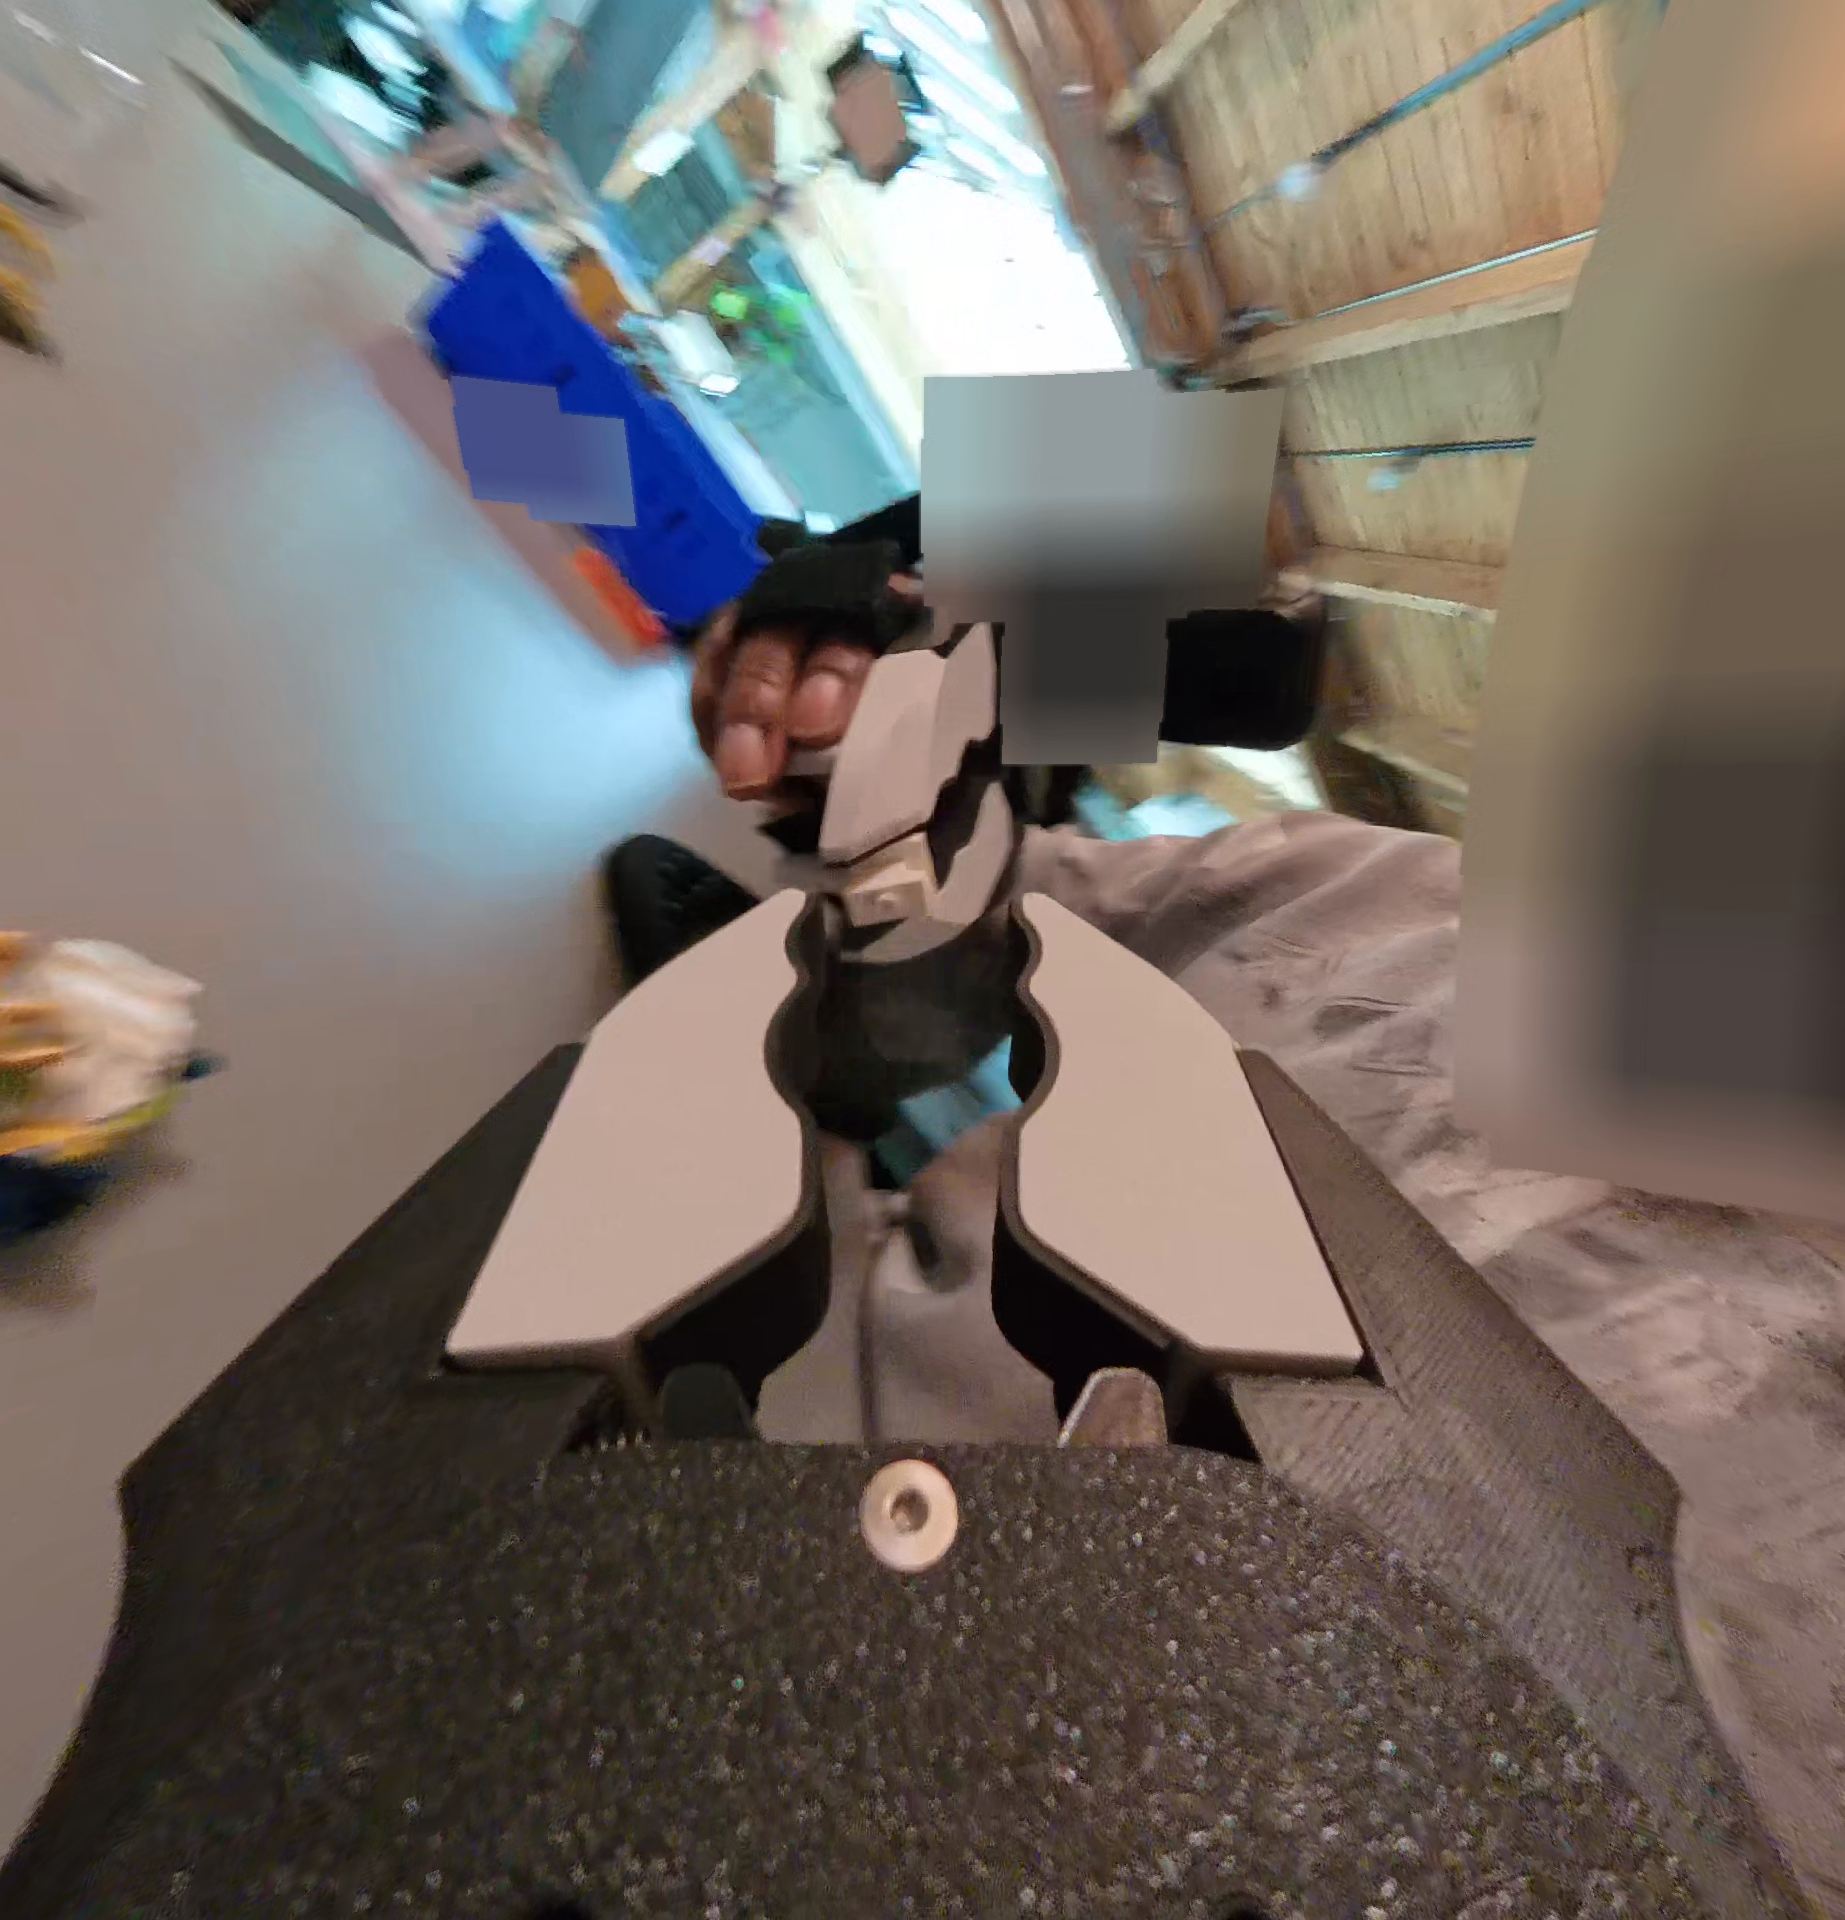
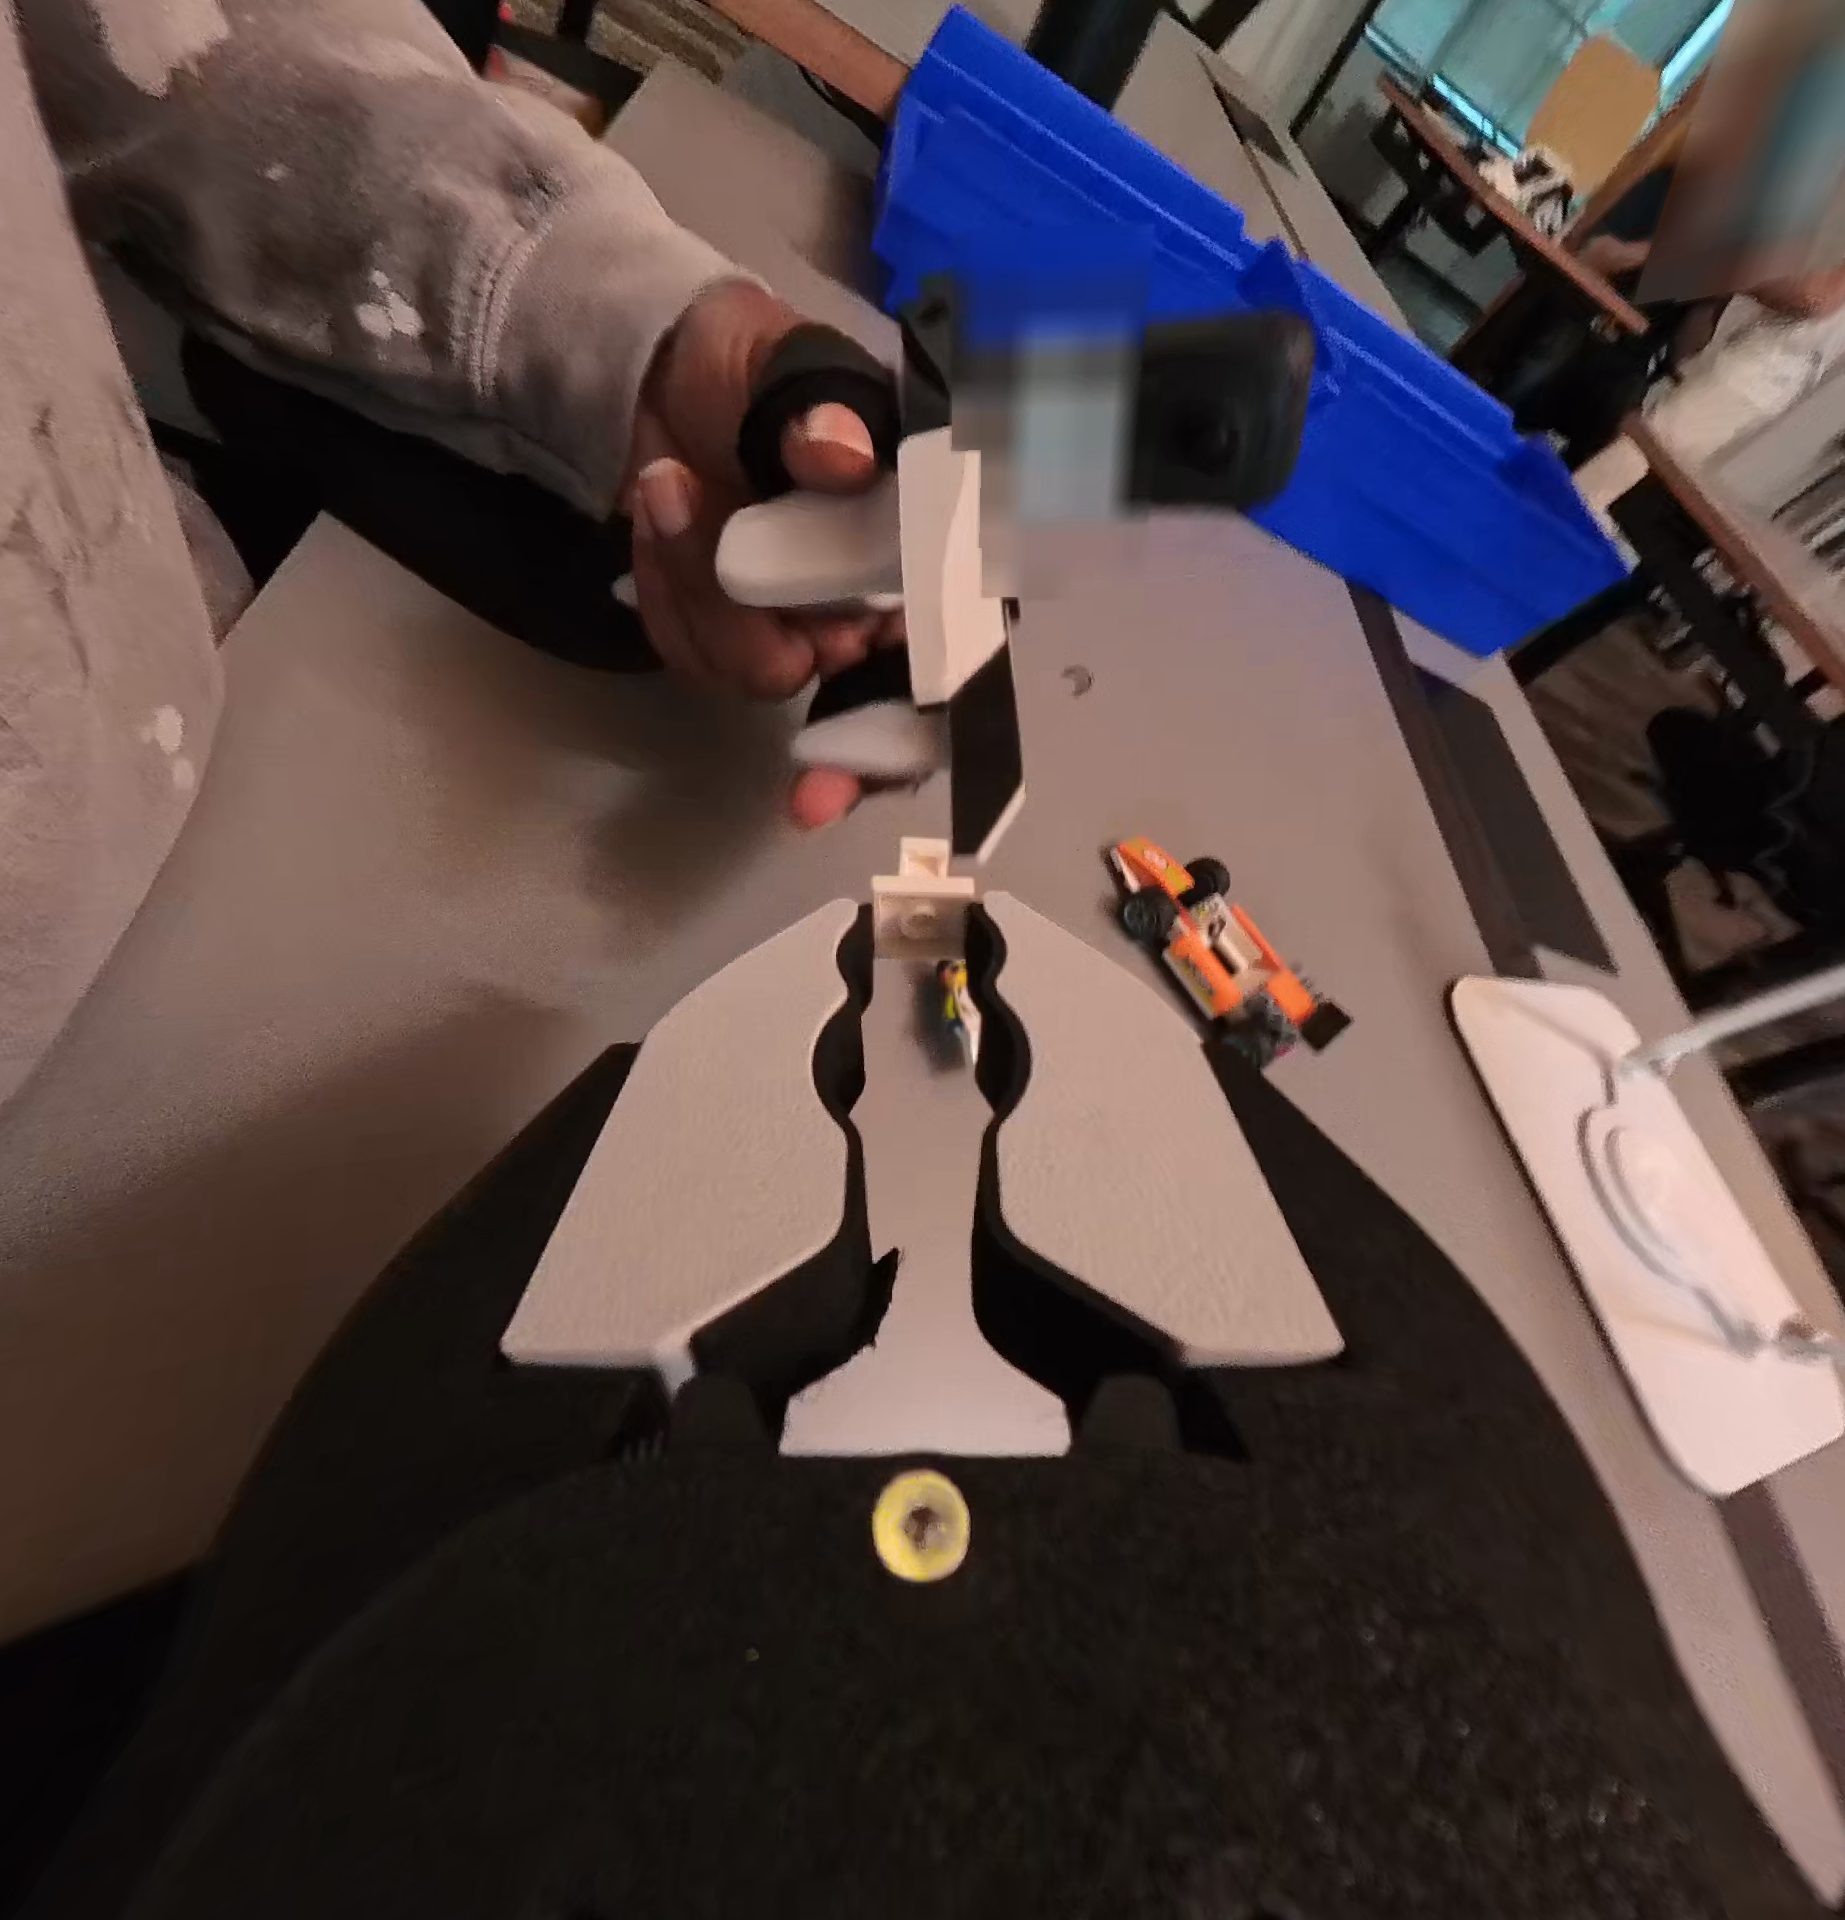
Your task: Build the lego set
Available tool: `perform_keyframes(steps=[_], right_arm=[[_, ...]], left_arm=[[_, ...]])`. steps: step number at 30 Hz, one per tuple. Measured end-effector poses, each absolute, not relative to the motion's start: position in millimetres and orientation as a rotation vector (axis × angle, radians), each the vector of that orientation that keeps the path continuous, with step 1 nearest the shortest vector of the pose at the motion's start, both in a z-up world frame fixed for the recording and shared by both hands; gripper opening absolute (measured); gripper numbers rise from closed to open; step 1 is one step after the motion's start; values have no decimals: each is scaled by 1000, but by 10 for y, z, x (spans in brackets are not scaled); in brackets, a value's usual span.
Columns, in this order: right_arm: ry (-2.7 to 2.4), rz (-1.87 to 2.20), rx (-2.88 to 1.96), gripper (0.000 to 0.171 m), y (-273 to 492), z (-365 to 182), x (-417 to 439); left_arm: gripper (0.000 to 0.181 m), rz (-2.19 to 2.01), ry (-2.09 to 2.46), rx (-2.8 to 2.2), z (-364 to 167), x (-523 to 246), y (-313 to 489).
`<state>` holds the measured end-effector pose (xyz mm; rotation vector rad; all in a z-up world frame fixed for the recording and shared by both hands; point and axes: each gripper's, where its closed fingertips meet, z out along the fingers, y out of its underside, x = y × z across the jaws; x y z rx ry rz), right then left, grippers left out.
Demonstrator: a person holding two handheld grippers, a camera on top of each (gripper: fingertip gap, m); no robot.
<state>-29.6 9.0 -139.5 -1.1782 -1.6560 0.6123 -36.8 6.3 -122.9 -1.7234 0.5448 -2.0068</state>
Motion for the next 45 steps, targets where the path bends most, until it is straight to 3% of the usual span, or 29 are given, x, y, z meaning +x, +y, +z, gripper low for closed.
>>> perform_keyframes(steps=[5, 11, 20, 35, 45], right_arm=[[-1560, 721, -1469, 17, 495, -1690, -113], [-1497, 755, -1587, 17, 810, -1908, -139], [-1436, 835, -1583, 17, 912, -1995, -101], [-1436, 875, -1612, 17, 804, -2036, -79], [-1239, 1156, -1705, 17, 757, -1887, -194]], left_arm=[[31, -1296, 587, -2135, -1898, -819, 569], [34, -1193, 599, -2303, -2211, -786, 677], [38, -1116, 636, -2384, -2236, -795, 802], [14, -819, 859, -2409, -2331, -466, 848], [13, -920, 785, -2050, -1913, -277, 905]])
